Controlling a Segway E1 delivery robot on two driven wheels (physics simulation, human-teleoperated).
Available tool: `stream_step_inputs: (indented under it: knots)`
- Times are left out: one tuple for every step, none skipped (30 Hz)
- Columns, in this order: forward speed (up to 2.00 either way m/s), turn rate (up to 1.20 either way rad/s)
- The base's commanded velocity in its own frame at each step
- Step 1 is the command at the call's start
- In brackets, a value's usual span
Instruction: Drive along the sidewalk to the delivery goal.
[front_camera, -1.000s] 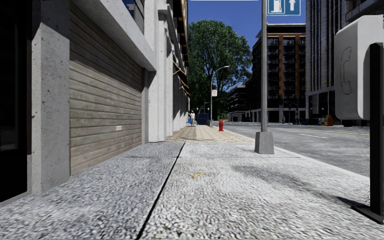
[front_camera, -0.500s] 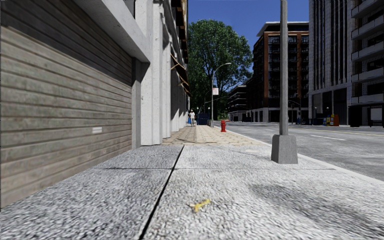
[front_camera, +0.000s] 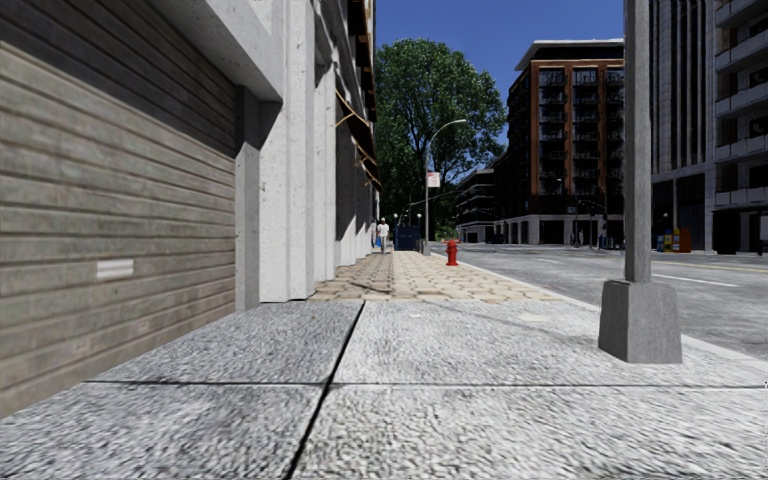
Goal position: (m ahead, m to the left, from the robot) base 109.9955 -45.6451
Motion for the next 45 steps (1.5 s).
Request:
stream_step_inputs:
  knots:
    - [2.0,0.0]
    - [2.0,0.0]
    - [2.0,0.0]
    - [2.0,0.0]
    - [2.0,0.0]
    - [2.0,0.0]
    - [2.0,0.0]
    - [2.0,0.0]
    - [2.0,0.0]
    - [2.0,0.0]
    - [2.0,0.0]
    - [2.0,0.0]
    - [2.0,0.0]
    - [2.0,0.0]
    - [2.0,0.0]
    - [2.0,0.0]
    - [2.0,0.0]
    - [2.0,0.0]
    - [2.0,0.0]
    - [2.0,0.0]
    - [2.0,-0.02]
    - [2.0,-0.04]
    - [2.0,-0.04]
    - [2.0,-0.04]
    - [2.0,-0.04]
    - [2.0,-0.04]
    - [2.0,-0.05]
    - [2.0,-0.05]
    - [2.0,-0.05]
    - [2.0,-0.05]
    - [2.0,-0.05]
    - [2.0,-0.01]
    - [2.0,0.0]
    - [2.0,0.0]
    - [2.0,0.0]
    - [2.0,0.0]
    - [2.0,0.0]
    - [2.0,0.0]
    - [2.0,0.0]
    - [2.0,0.0]
    - [2.0,0.0]
    - [2.0,0.0]
    - [2.0,0.0]
    - [2.0,0.0]
    - [2.0,0.0]
